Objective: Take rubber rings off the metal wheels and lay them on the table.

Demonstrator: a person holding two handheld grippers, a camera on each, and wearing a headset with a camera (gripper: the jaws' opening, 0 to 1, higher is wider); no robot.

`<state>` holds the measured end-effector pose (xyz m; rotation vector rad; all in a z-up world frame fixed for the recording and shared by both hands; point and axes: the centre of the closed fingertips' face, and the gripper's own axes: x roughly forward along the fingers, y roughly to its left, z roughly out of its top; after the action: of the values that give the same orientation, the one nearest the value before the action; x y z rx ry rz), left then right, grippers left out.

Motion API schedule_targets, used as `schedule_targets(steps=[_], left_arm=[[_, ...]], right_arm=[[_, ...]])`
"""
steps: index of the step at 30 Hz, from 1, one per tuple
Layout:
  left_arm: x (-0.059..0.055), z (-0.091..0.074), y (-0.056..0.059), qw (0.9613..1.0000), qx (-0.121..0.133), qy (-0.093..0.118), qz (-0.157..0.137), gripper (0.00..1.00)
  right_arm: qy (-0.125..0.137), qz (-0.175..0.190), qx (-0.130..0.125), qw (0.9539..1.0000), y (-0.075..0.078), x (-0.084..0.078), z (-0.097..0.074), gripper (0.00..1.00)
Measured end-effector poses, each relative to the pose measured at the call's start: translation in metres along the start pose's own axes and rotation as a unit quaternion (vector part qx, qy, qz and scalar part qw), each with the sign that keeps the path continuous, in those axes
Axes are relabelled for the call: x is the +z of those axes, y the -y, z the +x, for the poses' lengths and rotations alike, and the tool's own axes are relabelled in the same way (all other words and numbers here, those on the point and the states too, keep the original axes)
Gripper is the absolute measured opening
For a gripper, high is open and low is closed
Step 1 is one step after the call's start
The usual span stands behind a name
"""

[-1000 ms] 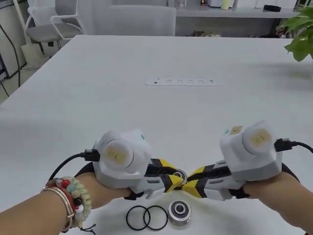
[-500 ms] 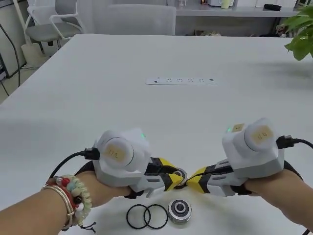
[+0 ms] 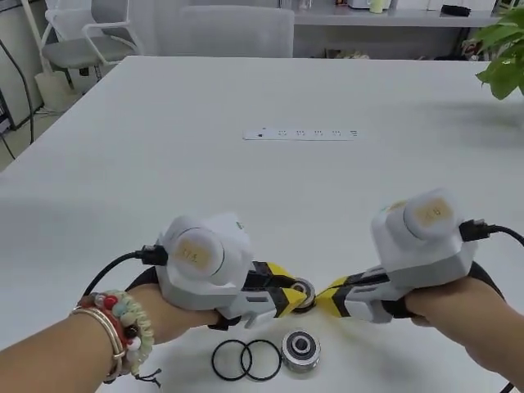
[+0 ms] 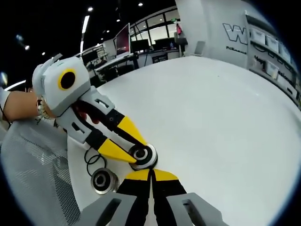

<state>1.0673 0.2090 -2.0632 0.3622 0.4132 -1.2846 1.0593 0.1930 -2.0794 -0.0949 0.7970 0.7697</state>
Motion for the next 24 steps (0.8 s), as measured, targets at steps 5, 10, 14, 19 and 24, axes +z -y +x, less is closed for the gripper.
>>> schedule_targets(steps=[5, 10, 14, 19, 24], left_arm=[[0.000, 0.001, 0.000, 1.0000, 0.001, 0.000, -0.001, 0.08], [0.000, 0.001, -0.001, 1.0000, 0.001, -0.001, 0.000, 0.08], [0.000, 0.001, -0.001, 1.0000, 0.001, -0.001, 0.000, 0.08], [0.001, 0.001, -0.001, 1.0000, 0.002, 0.000, 0.002, 0.08], [0.001, 0.001, -0.001, 1.0000, 0.003, 0.000, 0.002, 0.08]], right_arm=[[0.011, 0.031, -0.002, 0.9995, 0.002, 0.003, -0.002, 0.00], [0.026, 0.050, 0.006, 0.9984, -0.001, 0.009, -0.005, 0.00], [0.020, 0.041, 0.000, 0.9990, -0.005, 0.011, -0.004, 0.00], [0.016, 0.042, 0.001, 0.9990, -0.006, 0.011, -0.005, 0.00], [0.014, 0.034, 0.000, 0.9993, -0.007, 0.013, -0.004, 0.00]])
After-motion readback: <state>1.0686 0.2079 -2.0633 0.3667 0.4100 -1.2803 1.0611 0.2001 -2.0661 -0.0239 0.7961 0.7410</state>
